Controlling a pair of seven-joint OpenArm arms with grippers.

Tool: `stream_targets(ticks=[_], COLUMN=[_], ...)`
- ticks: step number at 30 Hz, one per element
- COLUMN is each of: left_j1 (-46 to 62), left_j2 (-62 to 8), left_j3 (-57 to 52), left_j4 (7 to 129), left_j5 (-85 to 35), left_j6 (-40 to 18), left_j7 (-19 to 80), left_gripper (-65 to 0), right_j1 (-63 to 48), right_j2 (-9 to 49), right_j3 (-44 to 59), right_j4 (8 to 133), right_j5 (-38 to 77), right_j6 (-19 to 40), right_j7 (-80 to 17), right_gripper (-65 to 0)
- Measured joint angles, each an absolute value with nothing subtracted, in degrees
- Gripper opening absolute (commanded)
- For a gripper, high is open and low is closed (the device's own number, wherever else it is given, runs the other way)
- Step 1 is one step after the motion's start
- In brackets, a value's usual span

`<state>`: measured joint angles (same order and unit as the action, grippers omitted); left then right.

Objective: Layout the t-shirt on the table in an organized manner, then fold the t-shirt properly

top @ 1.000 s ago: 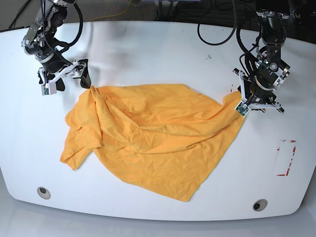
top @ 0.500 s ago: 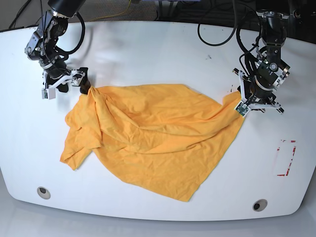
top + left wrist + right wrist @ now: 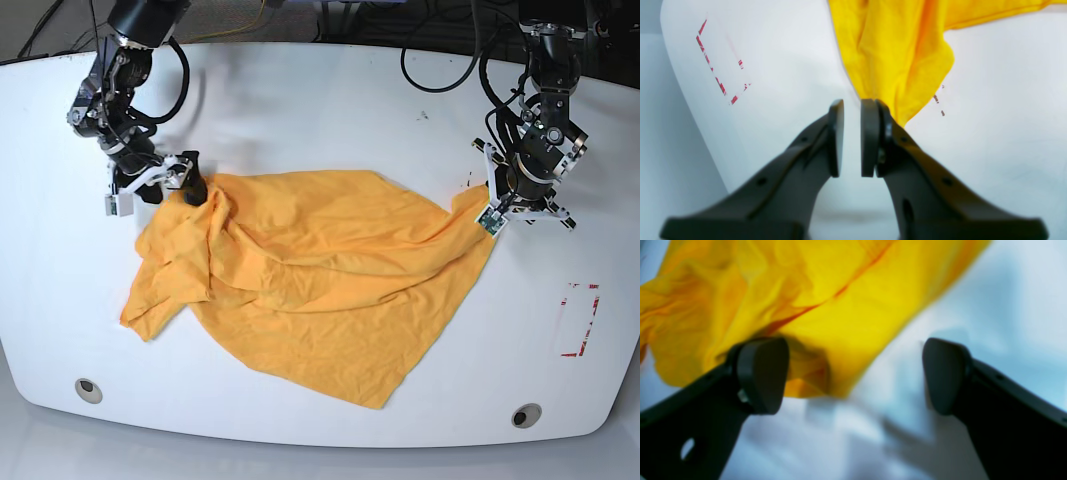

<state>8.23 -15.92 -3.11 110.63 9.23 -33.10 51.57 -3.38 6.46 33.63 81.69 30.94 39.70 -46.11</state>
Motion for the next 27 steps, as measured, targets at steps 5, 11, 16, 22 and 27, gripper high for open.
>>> stream_targets(ticks=[5,11,16,22,27], left_j1=[8.3,8.2,8.2,7.6,6.9], left_j2=[-15.9,-15.9,-15.9,-15.9,-15.9], left_j3=[-3.1,-3.1,-3.1,-3.1,-3.1], left_j4=[110.6,110.6,110.6,110.6,110.6], left_j5=[9.3,9.3,9.4,9.4,9.4], left_j6=[-33.1,-33.1,-33.1,-33.1,-33.1], left_j7=[51.6,51.6,51.6,51.6,51.6], left_gripper=[-57.7,-57.7,-57.7,-57.7,-57.7], right_j1=[-3.4,-3.4,-3.4,-3.9,-4.4], right_j2=[6.0,5.2,5.3,5.2,5.6], right_j3=[31.6,31.5,31.4,31.4,31.3], right_j4=[81.7,81.7,81.7,81.6,84.0], right_j5=[31.3,31.3,30.2,30.0,29.8], right_j6=[40.1,40.1,39.9,39.9,39.9], right_j7=[-45.9,-45.7,-47.0,-47.6,-50.1], right_gripper=[-5.3,-21.7,-47.2,-65.0,-62.0])
